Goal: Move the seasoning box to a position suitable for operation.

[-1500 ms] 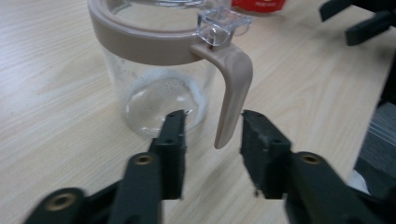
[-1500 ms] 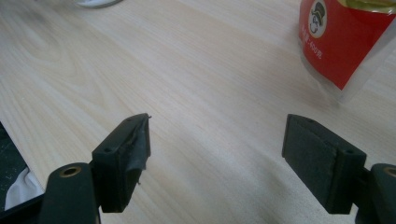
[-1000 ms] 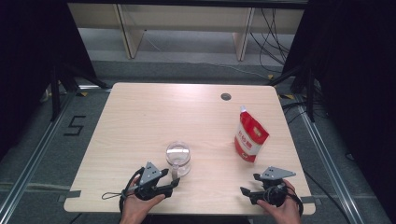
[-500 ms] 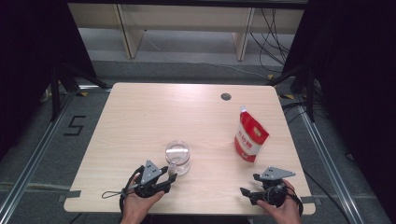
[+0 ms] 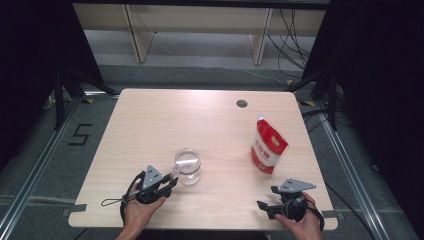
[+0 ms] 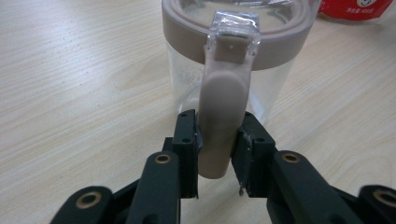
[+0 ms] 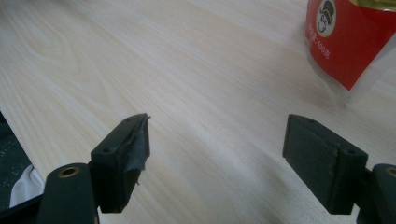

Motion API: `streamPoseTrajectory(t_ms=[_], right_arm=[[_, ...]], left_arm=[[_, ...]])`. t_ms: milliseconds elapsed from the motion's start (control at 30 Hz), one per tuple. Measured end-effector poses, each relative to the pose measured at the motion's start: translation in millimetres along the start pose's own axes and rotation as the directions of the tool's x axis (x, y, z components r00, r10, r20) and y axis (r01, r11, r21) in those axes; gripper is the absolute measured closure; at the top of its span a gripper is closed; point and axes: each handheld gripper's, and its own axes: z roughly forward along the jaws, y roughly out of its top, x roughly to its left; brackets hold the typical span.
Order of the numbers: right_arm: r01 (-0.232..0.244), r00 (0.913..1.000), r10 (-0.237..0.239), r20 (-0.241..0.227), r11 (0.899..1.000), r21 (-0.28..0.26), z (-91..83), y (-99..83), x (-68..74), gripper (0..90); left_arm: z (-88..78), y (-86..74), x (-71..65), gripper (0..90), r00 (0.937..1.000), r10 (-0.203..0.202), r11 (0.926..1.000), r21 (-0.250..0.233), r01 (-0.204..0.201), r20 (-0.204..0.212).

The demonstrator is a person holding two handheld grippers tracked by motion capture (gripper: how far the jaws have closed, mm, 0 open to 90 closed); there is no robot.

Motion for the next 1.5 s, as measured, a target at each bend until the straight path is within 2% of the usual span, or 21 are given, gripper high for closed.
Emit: streamPoseTrajectory(t_ms=[133, 300, 467, 533, 667, 833, 867, 900, 967, 1000, 1033, 1067, 1133, 1200, 1233, 1267, 1300, 1333, 1400, 1467, 1500], right_arm=[[-0.003, 1.0000, 0.003, -0.005, 1.000, 0.000, -0.5, 0.1, 0.2, 24.0], [0.005, 1.0000, -0.005, -0.001, 1.000, -0.001, -0.3, 0.2, 0.1, 24.1], [-0.016, 0.9999, 0.017, -0.005, 1.000, 0.017, -0.7, 0.4, 0.5, 24.0], [-0.002, 1.0000, 0.002, -0.007, 1.000, 0.005, -0.2, 0.7, -0.1, 24.1], [-0.001, 1.0000, 0.001, -0.010, 1.000, 0.002, -0.3, 0.8, -0.4, 24.1], [0.003, 1.0000, -0.003, -0.009, 1.000, 0.001, -0.5, 1.0, -0.3, 24.2], [0.003, 1.0000, -0.003, -0.008, 1.000, 0.001, -0.6, 1.1, -0.4, 24.1], [0.000, 1.0000, 0.000, -0.005, 1.000, -0.002, -0.7, 1.1, -0.2, 24.1], [0.002, 0.9999, -0.002, -0.014, 1.000, 0.000, -0.5, 1.0, -0.4, 24.2], [0.002, 0.9999, -0.002, -0.014, 1.000, 0.000, -0.5, 1.0, -0.4, 24.2], [0.006, 1.0000, -0.006, -0.006, 1.000, -0.001, -0.4, 1.3, -0.6, 24.2], [0.006, 0.9999, -0.006, -0.008, 1.000, 0.000, -0.3, 1.3, -0.6, 24.2], [0.004, 0.9999, -0.004, -0.017, 1.000, 0.000, -0.2, 1.1, -0.2, 24.2], [0.007, 0.9999, -0.007, -0.013, 1.000, -0.003, -0.4, 1.3, -0.5, 24.2], [0.009, 0.9999, -0.009, -0.011, 1.000, -0.002, -0.2, 1.4, -0.7, 24.2], [0.000, 0.9999, 0.000, -0.013, 1.000, 0.002, -0.4, 1.0, -0.1, 24.2], [0.005, 0.9999, -0.005, -0.010, 1.000, 0.001, -0.6, 0.9, -0.3, 24.2], [0.012, 0.9999, -0.012, -0.007, 1.000, -0.003, -0.5, 0.9, -0.6, 24.3], [0.003, 0.9999, -0.003, -0.013, 1.000, 0.002, -0.5, 1.0, 0.0, 24.3], [0.004, 0.9998, -0.004, -0.017, 1.000, 0.002, -0.2, 0.8, -0.1, 24.3], [0.013, 0.9998, -0.013, -0.014, 1.000, -0.002, -0.2, 1.0, -0.4, 24.3]], left_arm=[[0.3, 0.4, 0.7, 72.5, 0.9998, 0.017, 0.9999, -0.002, -0.017, 0.009], [2.0, 0.2, 5.5, 72.8, 0.9966, 0.059, 0.9982, -0.013, -0.058, 0.057], [2.9, -0.9, 8.4, 72.9, 0.9942, 0.062, 0.9979, -0.026, -0.060, 0.088], [2.0, -0.6, 9.9, 72.9, 0.9919, 0.086, 0.9962, -0.021, -0.084, 0.094], [2.7, -0.6, 8.7, 73.0, 0.9869, 0.092, 0.9957, -0.026, -0.089, 0.133], [3.1, -1.2, 3.0, 73.1, 0.9728, 0.122, 0.9925, -0.035, -0.118, 0.197], [3.1, -1.6, 0.4, 73.1, 0.9715, 0.120, 0.9927, -0.040, -0.114, 0.204], [2.2, -1.2, -0.7, 73.2, 0.9687, 0.134, 0.9910, -0.035, -0.129, 0.209], [2.2, -0.6, -5.5, 73.4, 0.9610, 0.147, 0.9889, -0.051, -0.139, 0.234], [2.2, -0.6, -5.5, 73.5, 0.9610, 0.147, 0.9889, -0.051, -0.139, 0.234], [2.0, -0.6, -7.4, 73.6, 0.9583, 0.148, 0.9889, -0.049, -0.140, 0.245], [1.9, -0.6, -7.4, 73.6, 0.9583, 0.156, 0.9877, -0.050, -0.148, 0.240], [1.5, -2.1, -7.2, 73.6, 0.9628, 0.132, 0.9912, -0.034, -0.128, 0.236], [1.0, -2.0, -6.7, 73.5, 0.9644, 0.136, 0.9907, -0.027, -0.134, 0.227], [1.4, -2.1, -8.5, 73.5, 0.9662, 0.122, 0.9925, -0.034, -0.117, 0.227], [1.3, -1.9, -7.7, 73.5, 0.9653, 0.133, 0.9911, -0.032, -0.129, 0.225], [0.8, -1.5, -6.8, 73.4, 0.9662, 0.141, 0.9899, -0.026, -0.139, 0.216], [-0.3, -2.5, -8.5, 73.2, 0.9726, 0.113, 0.9936, -0.022, -0.110, 0.203], [-1.4, -2.3, -6.7, 73.0, 0.9736, 0.134, 0.9910, -0.026, -0.131, 0.185], [-3.6, -3.4, -7.3, 72.8, 0.9816, 0.118, 0.9931, -0.015, -0.117, 0.151], [-4.6, -2.7, -5.6, 72.6, 0.9813, 0.141, 0.9900, -0.009, -0.141, 0.131]])
